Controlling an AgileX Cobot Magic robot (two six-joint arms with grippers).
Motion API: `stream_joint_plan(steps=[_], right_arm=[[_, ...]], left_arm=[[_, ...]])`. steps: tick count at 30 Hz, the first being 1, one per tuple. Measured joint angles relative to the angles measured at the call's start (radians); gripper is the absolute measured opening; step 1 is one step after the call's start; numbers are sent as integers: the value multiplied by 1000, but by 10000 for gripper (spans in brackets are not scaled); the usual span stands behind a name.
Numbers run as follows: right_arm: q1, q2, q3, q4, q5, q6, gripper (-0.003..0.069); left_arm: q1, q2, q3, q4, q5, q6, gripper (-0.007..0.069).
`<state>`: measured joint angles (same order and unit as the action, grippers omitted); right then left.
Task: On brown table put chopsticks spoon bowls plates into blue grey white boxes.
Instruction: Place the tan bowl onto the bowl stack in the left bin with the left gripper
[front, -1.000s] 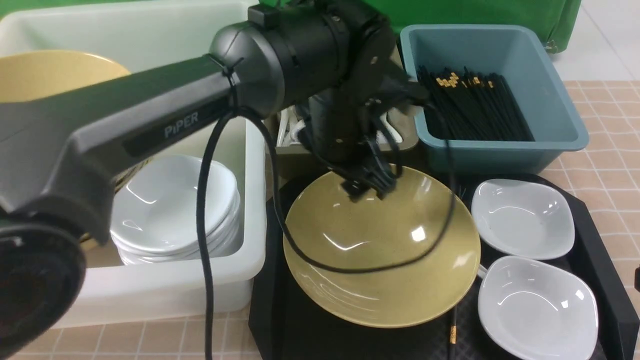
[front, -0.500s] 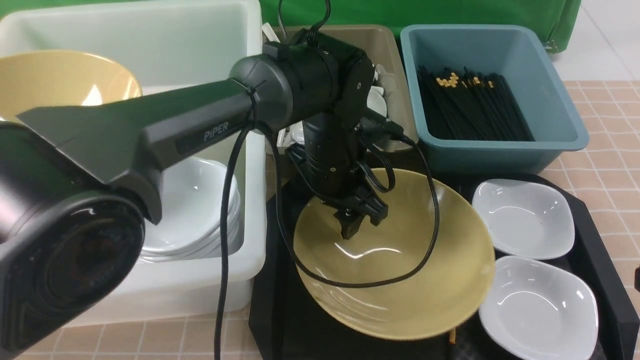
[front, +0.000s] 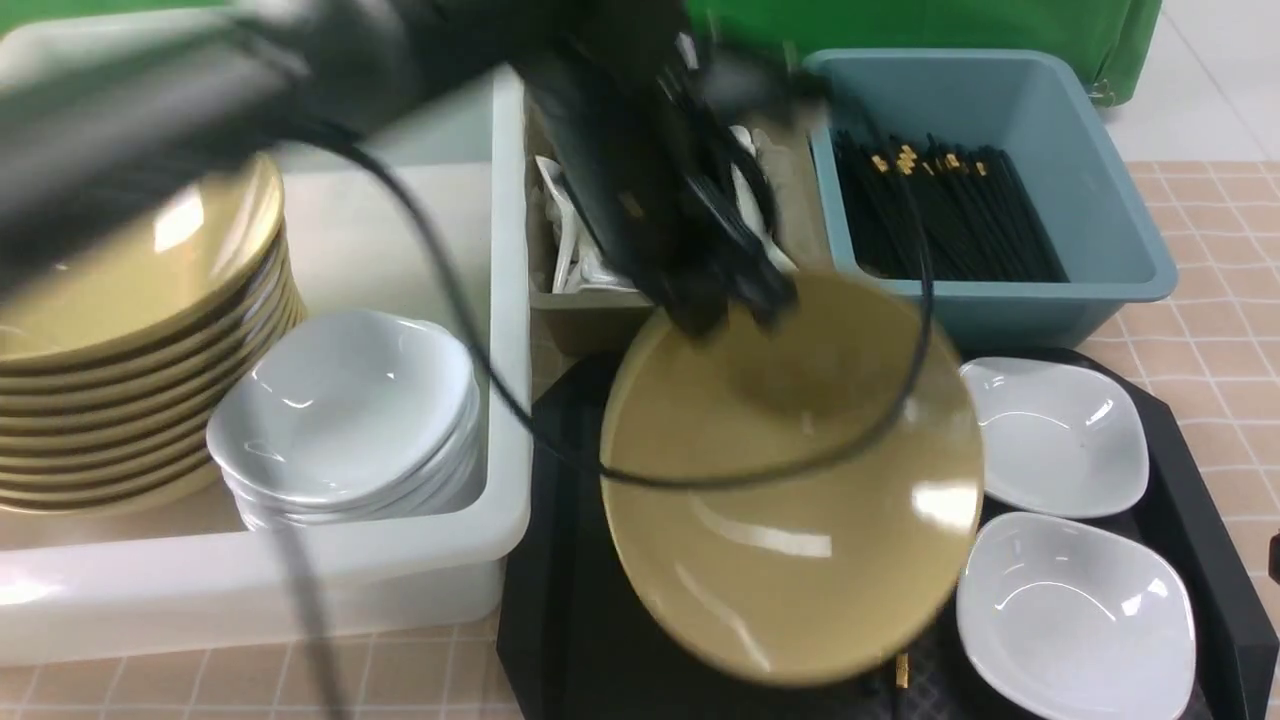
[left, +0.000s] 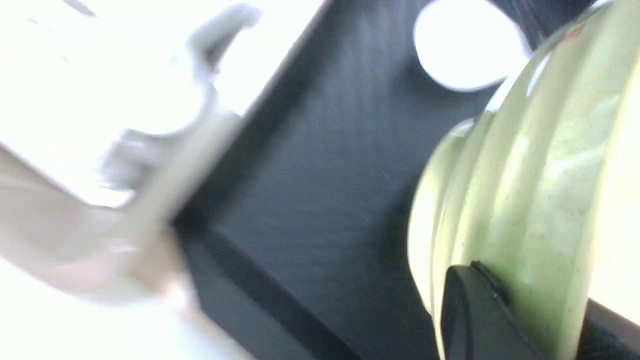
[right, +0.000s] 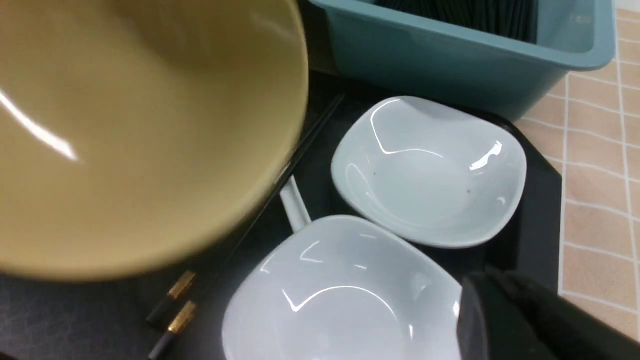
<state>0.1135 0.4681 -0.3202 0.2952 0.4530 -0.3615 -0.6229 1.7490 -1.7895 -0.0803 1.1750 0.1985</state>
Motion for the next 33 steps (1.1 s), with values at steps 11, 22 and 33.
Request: stream_joint_plan(steps=[11,22,33], right_arm=[[61,0,0,0,0,1,48],[68,0,0,0,-3,2,48],[68,9,0,0,32,33,53]], left_arm=[[494,-402,34,41,-86,-142,6],[955,-434,401,-24,-243,-214,61],[967,-497,479,-35,-294,-217,539]])
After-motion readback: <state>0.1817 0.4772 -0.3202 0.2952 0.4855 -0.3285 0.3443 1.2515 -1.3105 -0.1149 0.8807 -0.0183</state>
